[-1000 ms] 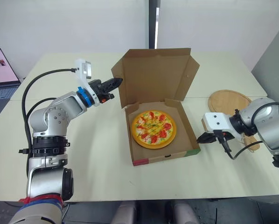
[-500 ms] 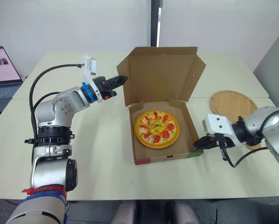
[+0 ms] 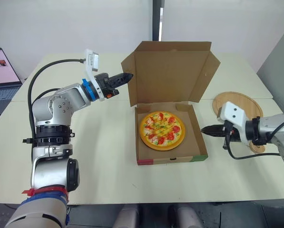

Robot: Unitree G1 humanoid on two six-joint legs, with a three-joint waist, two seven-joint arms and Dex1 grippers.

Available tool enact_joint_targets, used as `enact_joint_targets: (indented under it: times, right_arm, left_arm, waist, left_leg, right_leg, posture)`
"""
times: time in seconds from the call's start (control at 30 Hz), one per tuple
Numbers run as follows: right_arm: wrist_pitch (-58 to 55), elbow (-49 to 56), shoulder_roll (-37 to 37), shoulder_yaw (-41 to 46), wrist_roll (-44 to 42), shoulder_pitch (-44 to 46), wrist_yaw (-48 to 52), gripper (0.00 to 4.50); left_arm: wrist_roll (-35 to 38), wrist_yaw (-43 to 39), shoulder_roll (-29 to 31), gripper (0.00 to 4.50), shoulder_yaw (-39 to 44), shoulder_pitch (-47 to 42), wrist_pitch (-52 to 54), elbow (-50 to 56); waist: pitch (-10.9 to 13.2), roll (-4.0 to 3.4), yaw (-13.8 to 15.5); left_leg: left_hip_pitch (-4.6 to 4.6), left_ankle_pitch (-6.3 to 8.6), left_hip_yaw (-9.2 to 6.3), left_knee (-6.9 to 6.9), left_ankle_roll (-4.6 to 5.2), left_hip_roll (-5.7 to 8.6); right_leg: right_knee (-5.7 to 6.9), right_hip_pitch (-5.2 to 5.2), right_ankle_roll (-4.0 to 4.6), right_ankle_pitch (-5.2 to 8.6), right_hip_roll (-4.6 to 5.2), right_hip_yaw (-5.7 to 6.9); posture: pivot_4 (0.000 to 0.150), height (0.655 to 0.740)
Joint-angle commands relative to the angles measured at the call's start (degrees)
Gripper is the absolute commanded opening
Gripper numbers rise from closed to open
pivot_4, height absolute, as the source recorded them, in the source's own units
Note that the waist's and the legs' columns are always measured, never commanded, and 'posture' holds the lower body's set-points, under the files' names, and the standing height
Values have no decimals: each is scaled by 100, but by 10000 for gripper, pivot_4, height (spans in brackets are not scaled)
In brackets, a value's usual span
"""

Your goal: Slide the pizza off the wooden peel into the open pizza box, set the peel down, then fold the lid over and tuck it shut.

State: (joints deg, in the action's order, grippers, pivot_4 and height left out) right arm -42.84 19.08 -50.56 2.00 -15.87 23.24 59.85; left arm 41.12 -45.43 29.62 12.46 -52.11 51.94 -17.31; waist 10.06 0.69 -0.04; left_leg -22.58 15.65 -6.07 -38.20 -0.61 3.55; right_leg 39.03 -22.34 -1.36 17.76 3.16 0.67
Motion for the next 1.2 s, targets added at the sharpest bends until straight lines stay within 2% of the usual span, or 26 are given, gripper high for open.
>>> enact_joint_targets:
  times: [0.03,0.27,0.37,0.63,0.77,1.03,1.07,1.2]
  right_arm:
    - [-20,-160,304,617,-180,192,-653,5766]
    - [51,-879,1098,970,-75,921,-2016,30720]
    - [-59,-1113,1295,1019,-236,1237,-2218,41063]
    - [-16,-1385,1548,881,-429,1706,-2299,41063]
    - [5,-1411,1574,810,-498,1817,-2247,31556]
    - [-22,-1310,1590,719,-410,1890,-2440,2257]
    - [-43,-1250,1604,708,-389,1900,-2516,397]
    - [-281,-946,1714,731,-398,1901,-2859,397]
  left_arm:
    - [285,12,-25,0,183,-1,174,438]
    - [309,69,-30,0,236,53,279,575]
    - [291,70,-30,0,237,49,282,578]
    - [268,60,-29,0,196,34,285,595]
    - [266,74,-36,0,197,30,283,603]
    - [152,324,-124,0,172,27,161,695]
    - [99,431,-170,0,144,12,113,726]
    - [55,807,-411,0,104,-42,136,948]
  waist:
    - [0,0,-1]
    - [0,-1,-11]
    - [0,-1,-14]
    - [0,-1,-20]
    - [-1,-1,-27]
    - [-1,-2,-27]
    - [-1,-2,-26]
    - [-1,-2,-23]
  left_leg:
    - [0,0,0,0,0,0]
    - [1,0,2,2,0,0]
    - [1,0,6,3,0,0]
    - [0,0,6,4,0,1]
    - [0,0,7,4,0,1]
    - [0,0,8,4,0,1]
    - [0,0,8,4,0,1]
    - [-1,0,8,3,0,1]
  right_leg:
    - [0,0,0,0,0,0]
    - [4,-3,0,0,-1,-2]
    - [4,-5,0,0,-1,-4]
    - [5,-7,1,0,-1,-5]
    - [7,-8,1,0,-1,-6]
    - [7,-9,1,0,-1,-7]
    - [7,-9,1,0,-1,-6]
    - [8,-9,1,0,0,-7]
  posture:
    - [1500,7400]
    - [1500,7400]
    - [1500,7400]
    - [1500,7400]
    - [1500,7400]
    - [1500,7400]
    - [1500,7400]
    - [1500,7400]
